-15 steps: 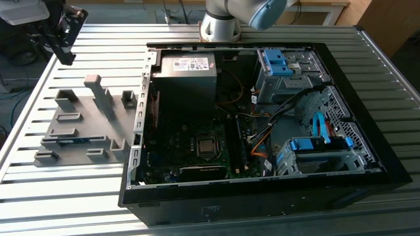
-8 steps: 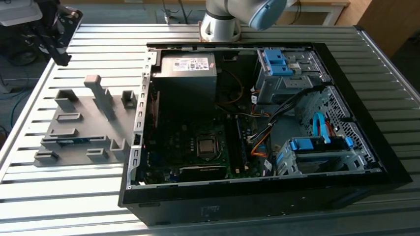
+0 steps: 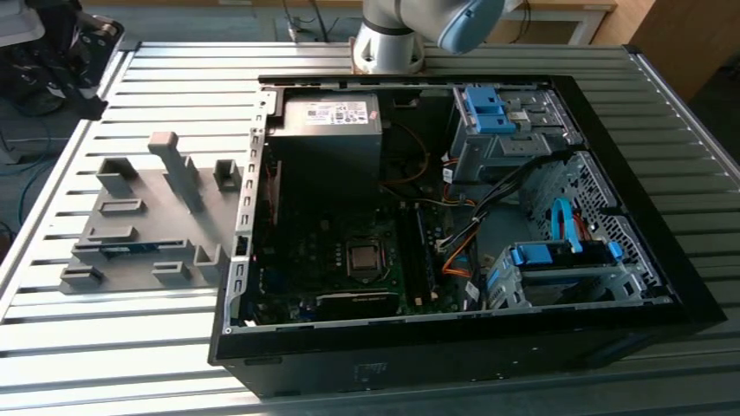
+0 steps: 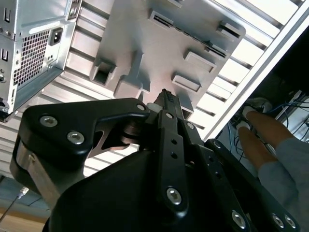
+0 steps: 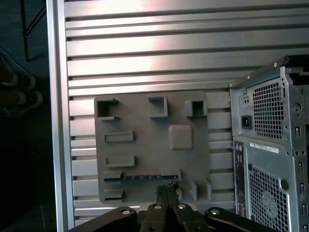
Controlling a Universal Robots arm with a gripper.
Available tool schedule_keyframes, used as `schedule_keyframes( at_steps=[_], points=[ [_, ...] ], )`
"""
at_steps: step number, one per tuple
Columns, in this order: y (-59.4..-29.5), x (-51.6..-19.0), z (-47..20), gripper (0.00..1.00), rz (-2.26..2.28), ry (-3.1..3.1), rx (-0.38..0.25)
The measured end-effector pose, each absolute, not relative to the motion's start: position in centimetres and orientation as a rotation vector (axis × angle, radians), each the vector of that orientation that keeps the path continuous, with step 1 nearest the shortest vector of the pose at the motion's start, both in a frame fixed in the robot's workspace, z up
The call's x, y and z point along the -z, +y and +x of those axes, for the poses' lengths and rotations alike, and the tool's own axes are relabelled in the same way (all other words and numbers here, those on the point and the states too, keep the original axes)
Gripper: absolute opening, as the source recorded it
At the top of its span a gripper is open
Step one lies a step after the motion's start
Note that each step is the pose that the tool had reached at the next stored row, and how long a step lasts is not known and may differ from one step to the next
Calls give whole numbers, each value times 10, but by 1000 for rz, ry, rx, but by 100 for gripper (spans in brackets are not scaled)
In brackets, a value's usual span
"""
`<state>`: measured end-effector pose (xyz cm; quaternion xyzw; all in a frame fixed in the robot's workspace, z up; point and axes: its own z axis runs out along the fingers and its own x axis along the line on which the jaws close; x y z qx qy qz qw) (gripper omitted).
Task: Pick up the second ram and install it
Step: 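Reach for the second ram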
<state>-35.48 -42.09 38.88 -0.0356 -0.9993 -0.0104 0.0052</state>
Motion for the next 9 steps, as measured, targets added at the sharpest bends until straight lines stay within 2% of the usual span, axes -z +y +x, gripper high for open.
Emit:
schedule_keyframes(
  at_steps=[9],
  points=[
    [-429,-389,-361,11,-111,-3130,33]
  ],
)
